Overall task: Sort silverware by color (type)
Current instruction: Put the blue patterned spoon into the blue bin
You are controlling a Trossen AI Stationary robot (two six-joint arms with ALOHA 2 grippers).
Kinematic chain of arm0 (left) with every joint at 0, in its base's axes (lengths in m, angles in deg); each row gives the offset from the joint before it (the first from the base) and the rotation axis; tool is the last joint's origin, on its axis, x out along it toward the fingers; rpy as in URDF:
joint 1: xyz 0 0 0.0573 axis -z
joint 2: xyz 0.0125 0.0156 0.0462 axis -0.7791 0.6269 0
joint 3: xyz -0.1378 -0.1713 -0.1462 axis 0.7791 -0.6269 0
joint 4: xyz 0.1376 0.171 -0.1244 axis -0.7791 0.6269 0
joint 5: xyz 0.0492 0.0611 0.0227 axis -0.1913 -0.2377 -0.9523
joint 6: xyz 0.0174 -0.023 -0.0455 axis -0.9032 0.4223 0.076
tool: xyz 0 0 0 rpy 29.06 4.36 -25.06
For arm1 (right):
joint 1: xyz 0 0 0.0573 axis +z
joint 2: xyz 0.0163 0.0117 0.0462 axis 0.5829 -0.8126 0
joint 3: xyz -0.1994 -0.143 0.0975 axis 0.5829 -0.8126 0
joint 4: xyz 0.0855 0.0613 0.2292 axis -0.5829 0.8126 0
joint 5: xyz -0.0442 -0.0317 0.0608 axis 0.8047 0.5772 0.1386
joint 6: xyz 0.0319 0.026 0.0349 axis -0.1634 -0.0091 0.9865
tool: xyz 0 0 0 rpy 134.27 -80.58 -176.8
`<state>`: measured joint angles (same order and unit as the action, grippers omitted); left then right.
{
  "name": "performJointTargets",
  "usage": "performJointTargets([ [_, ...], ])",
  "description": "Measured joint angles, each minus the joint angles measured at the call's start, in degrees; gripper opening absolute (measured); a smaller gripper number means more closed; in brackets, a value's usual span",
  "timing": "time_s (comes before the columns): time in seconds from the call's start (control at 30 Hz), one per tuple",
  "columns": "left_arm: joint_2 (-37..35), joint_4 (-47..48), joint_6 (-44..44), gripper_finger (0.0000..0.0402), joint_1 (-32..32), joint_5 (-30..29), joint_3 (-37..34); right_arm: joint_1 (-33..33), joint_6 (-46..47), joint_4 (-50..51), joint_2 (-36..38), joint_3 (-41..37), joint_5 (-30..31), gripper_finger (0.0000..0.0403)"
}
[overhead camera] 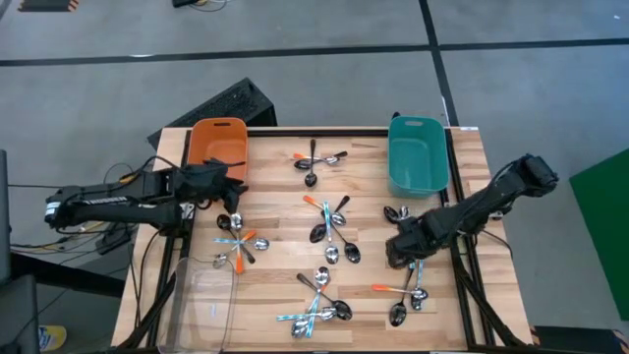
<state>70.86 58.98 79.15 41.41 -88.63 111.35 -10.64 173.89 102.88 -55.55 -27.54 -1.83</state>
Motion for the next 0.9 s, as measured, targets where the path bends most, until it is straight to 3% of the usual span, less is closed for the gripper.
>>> performJointTargets([
  [0.2,2.1,2.2,0.6,0.0128,2.5,-4.3,0.0,3.4,5.7,-0.1,-4.7,-0.4,4.8,0.0241],
  [0.43,6.6,2.8,0.8,0.0128,2.6,-4.2,0.0,-1.1,1.0,-5.0,-8.5,-4.9,5.3,0.0228],
  [0.67,9.4,1.4,1.1,0.0128,2.6,-1.7,0.0,-8.0,-7.1,-6.3,-7.3,-6.5,4.6,0.0178],
  [0.9,10.4,1.6,4.9,0.0128,2.6,-0.7,0.0,-13.8,-18.6,-6.2,-7.4,-6.5,4.3,0.0063],
])
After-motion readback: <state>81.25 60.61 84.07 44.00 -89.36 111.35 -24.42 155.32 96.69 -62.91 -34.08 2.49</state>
